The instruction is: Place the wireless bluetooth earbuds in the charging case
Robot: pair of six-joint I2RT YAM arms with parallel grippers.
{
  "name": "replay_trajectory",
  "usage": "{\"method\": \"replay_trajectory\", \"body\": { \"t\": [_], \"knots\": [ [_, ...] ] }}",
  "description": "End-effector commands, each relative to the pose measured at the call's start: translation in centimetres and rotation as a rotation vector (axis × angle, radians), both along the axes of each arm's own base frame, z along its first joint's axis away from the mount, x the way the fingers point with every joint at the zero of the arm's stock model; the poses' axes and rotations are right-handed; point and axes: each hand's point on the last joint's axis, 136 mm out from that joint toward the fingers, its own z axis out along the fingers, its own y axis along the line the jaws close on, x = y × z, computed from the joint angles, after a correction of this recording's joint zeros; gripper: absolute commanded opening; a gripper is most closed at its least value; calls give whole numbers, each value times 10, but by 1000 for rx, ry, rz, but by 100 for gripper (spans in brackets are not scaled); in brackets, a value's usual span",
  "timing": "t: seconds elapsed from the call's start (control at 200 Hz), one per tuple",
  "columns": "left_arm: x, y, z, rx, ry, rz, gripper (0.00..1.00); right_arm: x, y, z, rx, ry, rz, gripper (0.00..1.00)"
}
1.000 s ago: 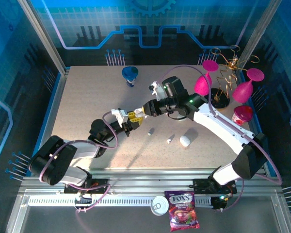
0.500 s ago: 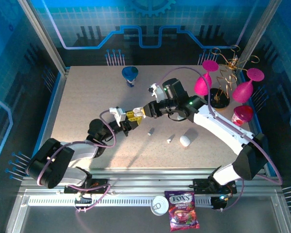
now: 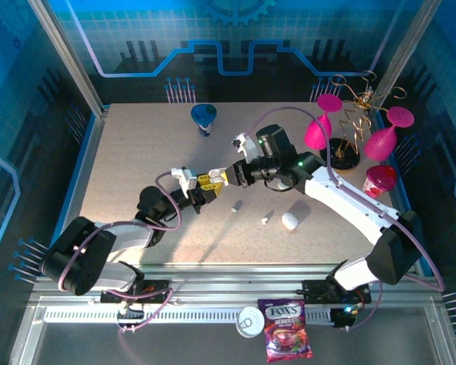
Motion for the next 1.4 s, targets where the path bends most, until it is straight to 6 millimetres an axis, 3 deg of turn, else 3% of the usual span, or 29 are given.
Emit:
{"method": "replay_trajectory", "body": {
  "t": [0.0, 0.265, 0.63, 0.855, 1.111, 1.396],
  "knots": [
    [-3, 1, 28, -48, -71, -21, 0, -10, 6, 5, 35, 0, 73, 20],
    [-6, 1, 31, -52, -81, -31, 0, -8, 4, 12, 32, -36, 57, 27],
    [-5, 0, 31, -48, -83, -35, 0, -4, -5, 32, 40, -92, 3, 45],
    [-6, 0, 34, -52, -88, -36, 0, -4, -5, 14, -22, -62, 20, 41],
    [-7, 1, 34, -51, -86, -38, 0, -4, -3, 9, -58, -64, 18, 32],
    [-4, 2, 25, -31, -83, -23, 0, -12, -2, 36, 25, -85, 24, 40]
  ]
}}
